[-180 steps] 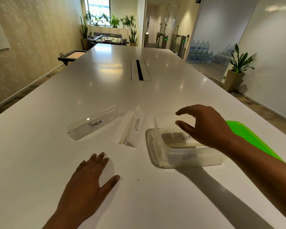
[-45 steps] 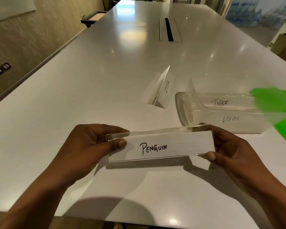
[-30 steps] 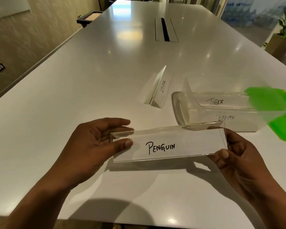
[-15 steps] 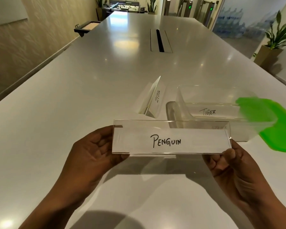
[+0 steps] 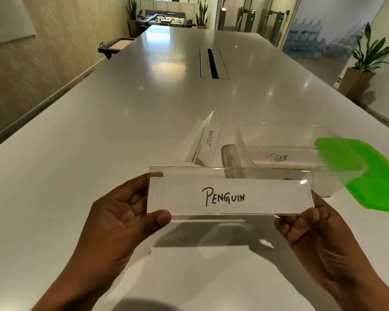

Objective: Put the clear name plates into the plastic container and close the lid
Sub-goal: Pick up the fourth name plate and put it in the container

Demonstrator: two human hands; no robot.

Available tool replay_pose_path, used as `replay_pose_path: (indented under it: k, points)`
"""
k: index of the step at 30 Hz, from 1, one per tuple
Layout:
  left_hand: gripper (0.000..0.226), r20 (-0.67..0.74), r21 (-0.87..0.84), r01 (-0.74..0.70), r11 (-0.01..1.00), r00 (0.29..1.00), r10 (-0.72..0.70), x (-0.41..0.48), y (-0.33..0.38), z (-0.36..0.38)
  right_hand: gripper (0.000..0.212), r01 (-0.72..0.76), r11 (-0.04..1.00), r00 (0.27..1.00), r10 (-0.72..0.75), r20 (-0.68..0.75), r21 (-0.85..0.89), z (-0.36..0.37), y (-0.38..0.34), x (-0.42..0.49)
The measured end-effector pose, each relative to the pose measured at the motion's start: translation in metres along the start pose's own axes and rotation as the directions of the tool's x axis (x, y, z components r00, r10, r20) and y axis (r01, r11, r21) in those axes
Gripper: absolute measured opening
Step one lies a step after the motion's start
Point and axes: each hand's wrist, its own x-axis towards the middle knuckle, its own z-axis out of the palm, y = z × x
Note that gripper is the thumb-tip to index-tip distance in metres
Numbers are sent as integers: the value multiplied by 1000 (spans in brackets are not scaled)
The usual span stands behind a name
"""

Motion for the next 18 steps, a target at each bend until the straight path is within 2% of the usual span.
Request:
replay_pose_path:
  k: [8,18]
  points:
    - [76,12,-8,0,1000,1000,0,0,0,0,64,24,1000,1000,-24,21,-20,2,-1,-2]
    - [75,20,-39,17,999,1000,-16,1,-5,-2,73,3,1000,1000,-3,17,-26,-2,1,-1]
